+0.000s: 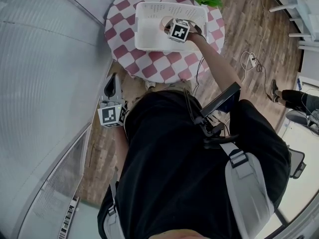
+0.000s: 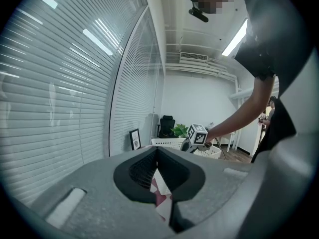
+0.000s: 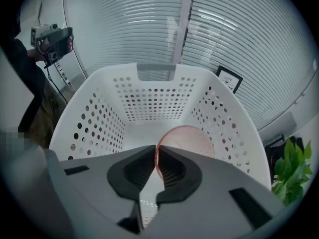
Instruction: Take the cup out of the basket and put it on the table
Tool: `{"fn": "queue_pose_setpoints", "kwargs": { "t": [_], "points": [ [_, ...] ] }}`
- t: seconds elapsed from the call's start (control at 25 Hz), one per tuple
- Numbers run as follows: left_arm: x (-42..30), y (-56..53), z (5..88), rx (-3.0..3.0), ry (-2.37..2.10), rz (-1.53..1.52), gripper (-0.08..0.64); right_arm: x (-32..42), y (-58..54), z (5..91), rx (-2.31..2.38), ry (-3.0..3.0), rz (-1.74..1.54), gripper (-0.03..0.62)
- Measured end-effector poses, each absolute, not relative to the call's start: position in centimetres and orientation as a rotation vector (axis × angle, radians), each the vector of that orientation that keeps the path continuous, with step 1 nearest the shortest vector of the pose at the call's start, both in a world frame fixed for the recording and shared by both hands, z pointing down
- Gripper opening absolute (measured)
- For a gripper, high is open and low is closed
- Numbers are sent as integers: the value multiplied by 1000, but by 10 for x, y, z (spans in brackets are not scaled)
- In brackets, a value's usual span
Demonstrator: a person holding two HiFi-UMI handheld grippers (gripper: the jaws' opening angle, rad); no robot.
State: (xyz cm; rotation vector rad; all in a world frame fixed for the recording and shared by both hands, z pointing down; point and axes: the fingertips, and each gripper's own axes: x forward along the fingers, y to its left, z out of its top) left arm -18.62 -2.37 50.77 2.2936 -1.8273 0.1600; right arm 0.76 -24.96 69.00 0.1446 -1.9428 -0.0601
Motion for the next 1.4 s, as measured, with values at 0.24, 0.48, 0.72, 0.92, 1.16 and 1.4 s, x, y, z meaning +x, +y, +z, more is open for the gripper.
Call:
{"fn": "queue_pose_setpoints", "kwargs": {
  "t": [0.24, 0.48, 0.72, 0.92, 1.16, 1.4],
  "points": [
    [-186, -26, 508, 2305, -1815, 160, 5, 3, -257, 675, 196, -1991, -65, 26],
    [-184, -28, 509, 2313, -1805, 159, 5, -7, -262, 649, 231, -2053, -71, 26],
    [-183, -31, 507, 2325, -1799, 157, 5, -18, -269, 623, 274, -2123, -81, 26],
    [-184, -32, 507, 2331, -1794, 157, 5, -25, -274, 598, 323, -2181, -98, 26],
    [-184, -35, 507, 2335, -1788, 157, 5, -32, -277, 568, 374, -2259, -101, 26],
    [-182, -37, 508, 2345, -1776, 159, 5, -40, -280, 532, 423, -2337, -132, 25]
  ]
}}
